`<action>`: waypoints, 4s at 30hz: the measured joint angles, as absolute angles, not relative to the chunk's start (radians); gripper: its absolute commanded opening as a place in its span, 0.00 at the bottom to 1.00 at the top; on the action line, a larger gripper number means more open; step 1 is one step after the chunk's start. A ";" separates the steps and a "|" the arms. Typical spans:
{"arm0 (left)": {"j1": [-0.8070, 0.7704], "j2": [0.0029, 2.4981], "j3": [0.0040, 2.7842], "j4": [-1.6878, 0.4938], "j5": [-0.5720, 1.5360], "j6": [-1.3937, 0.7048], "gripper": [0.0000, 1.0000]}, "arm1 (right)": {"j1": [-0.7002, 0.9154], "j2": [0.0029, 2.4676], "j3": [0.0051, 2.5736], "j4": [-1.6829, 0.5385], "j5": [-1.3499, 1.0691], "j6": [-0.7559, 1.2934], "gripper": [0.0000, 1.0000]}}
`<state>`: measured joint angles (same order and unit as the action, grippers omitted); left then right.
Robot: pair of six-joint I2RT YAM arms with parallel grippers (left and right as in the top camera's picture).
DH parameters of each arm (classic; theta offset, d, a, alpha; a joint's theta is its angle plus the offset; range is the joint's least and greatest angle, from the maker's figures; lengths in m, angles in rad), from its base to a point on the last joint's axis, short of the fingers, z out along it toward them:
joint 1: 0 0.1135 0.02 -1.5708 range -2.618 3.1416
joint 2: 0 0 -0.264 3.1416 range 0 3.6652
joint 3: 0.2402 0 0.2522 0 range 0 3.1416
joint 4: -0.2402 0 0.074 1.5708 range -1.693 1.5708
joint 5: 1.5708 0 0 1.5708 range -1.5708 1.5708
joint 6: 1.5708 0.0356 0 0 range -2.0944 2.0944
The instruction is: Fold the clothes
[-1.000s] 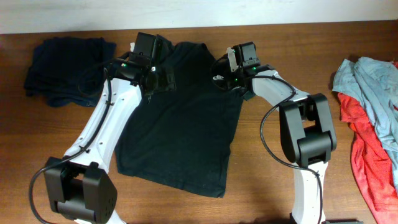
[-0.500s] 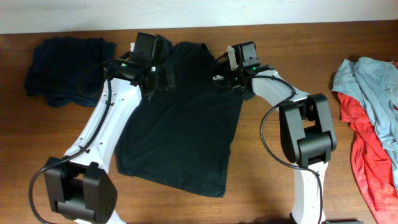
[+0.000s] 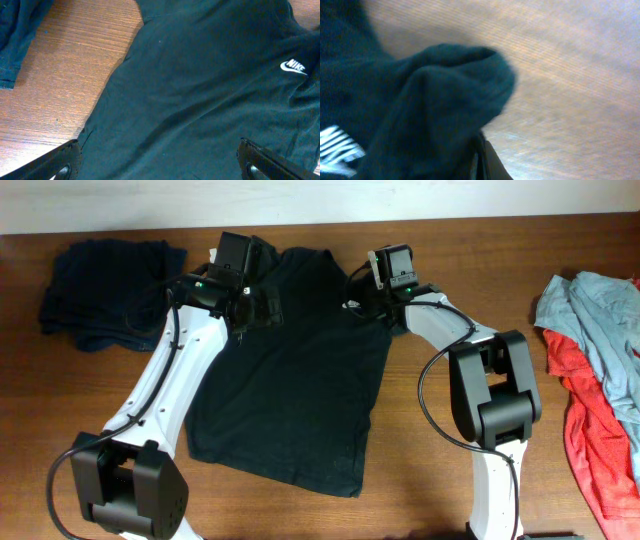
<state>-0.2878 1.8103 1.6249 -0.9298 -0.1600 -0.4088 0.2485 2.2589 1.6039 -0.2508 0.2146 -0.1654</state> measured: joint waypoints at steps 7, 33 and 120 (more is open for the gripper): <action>-0.288 1.810 1.625 -0.930 -0.160 -0.409 0.99 | 0.244 2.258 1.605 -0.186 0.285 -0.250 0.04; -0.288 1.810 1.625 -0.930 -0.160 -0.409 0.99 | 0.068 2.258 1.617 -0.109 0.184 -0.262 0.60; -0.288 1.810 1.625 -0.930 -0.160 -0.409 0.99 | 0.066 2.019 1.703 -0.960 -0.237 -0.074 0.04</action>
